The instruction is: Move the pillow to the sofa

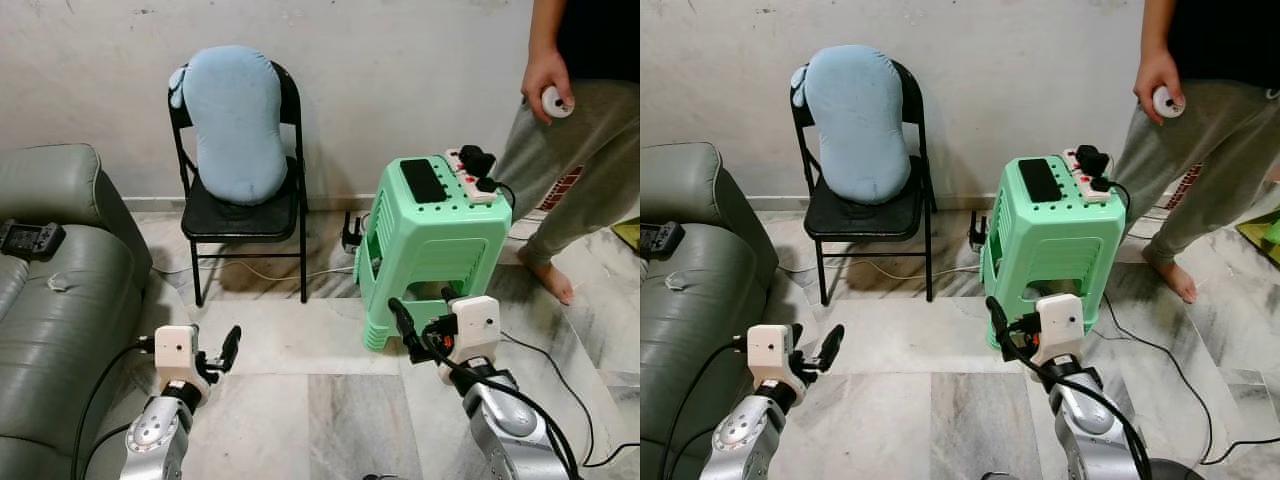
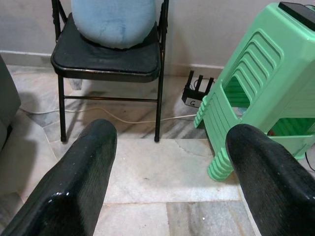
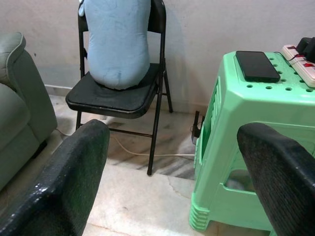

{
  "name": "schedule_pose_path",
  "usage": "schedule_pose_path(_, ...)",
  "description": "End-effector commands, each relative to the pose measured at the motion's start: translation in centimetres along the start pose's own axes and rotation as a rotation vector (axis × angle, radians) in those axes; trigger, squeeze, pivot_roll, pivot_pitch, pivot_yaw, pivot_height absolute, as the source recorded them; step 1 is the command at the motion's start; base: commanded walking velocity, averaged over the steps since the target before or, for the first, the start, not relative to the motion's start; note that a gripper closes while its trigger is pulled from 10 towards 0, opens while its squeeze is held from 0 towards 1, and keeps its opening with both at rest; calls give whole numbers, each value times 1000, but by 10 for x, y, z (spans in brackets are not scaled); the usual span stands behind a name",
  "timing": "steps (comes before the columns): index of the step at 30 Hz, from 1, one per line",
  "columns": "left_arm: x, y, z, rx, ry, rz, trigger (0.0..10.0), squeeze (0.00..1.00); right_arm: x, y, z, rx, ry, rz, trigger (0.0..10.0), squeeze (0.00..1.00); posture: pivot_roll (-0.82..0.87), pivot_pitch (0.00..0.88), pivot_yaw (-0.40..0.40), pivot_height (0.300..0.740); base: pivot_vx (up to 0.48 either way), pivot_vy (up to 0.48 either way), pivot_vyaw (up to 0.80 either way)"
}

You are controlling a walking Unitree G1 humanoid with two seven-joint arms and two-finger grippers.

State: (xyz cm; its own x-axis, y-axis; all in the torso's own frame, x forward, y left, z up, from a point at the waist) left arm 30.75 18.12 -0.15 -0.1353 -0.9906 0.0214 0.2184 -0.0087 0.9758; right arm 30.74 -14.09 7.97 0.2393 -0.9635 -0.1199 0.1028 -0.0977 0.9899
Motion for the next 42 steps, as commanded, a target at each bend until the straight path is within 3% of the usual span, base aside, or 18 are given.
schedule_pose_path(1, -31, -115, 37, -679, 15, -69, 10000, 0, 44, -196, 59, -751, -279, -36, 10000, 0, -161, 0, 99, 740, 0, 0, 0)
schedule_pose_path(4, -41, -111, 35, -675, 69, -71, 10000, 0, 48, -194, 57, -759, -283, -3, 10000, 0, -152, 0, 86, 740, 0, 0, 0)
schedule_pose_path(12, -29, -115, 35, -679, 33, -80, 10000, 0, 52, -185, 44, -775, -223, 128, 10000, 0, -120, 0, 49, 740, 0, 0, 0)
schedule_pose_path(42, -26, -118, 37, -683, 30, -72, 10000, 0, 53, -184, 43, -778, -214, 141, 10000, 0, -115, 0, 41, 740, 0, 0, 0)
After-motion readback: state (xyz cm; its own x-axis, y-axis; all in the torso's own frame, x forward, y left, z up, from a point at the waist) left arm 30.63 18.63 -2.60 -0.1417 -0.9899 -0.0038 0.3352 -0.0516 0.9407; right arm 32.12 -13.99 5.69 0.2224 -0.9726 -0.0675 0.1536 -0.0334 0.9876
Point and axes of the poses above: a point about 5 cm out from each wrist's last joint towards the gripper, its own z axis pointing back from the gripper into the wrist, its own y axis along the axis of the wrist's last joint, x = y × z, the point moved 6 cm from there along -z, pointing out of the wrist towards the gripper, and after that the axes turned 7 degrees about -z, right-handed, at the moved point
